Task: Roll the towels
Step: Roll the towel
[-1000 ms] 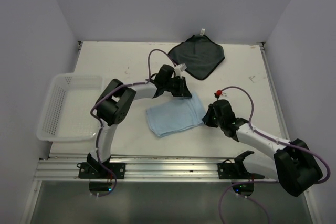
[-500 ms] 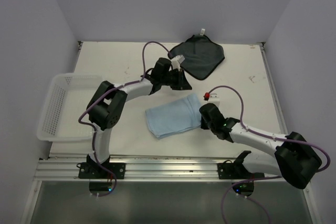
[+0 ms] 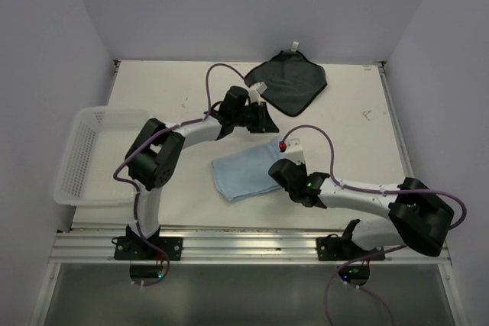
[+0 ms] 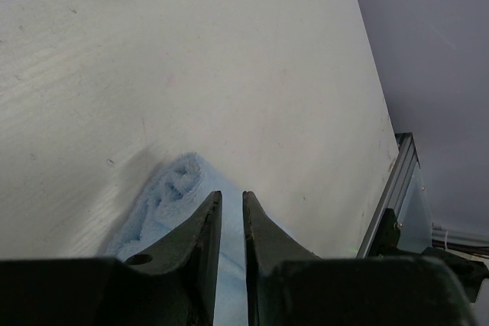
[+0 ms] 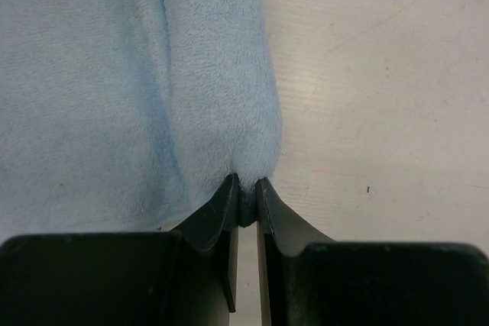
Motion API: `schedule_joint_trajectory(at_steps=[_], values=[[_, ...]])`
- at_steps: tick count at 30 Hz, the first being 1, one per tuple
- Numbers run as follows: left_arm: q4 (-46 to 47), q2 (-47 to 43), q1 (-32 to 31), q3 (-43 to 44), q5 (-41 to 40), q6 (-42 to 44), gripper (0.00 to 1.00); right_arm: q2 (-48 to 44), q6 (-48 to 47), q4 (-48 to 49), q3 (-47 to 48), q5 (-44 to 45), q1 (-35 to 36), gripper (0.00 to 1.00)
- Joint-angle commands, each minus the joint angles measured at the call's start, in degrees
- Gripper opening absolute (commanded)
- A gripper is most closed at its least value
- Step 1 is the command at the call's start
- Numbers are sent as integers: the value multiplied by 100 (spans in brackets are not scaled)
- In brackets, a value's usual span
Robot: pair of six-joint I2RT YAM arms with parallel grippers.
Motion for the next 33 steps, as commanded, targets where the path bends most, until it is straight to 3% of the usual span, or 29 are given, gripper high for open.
schedule_joint_trajectory(at_steps=[1, 19, 33], values=[[326, -264, -66, -28, 17, -149, 21, 281, 91, -315, 365, 813, 296, 0], [397, -317, -382, -134, -1, -254, 20, 2127, 336, -1528, 1534, 2360, 1361, 0], [942, -467, -531, -1030, 52, -430, 20, 3463, 539, -2539, 2510, 2625, 1756, 0]])
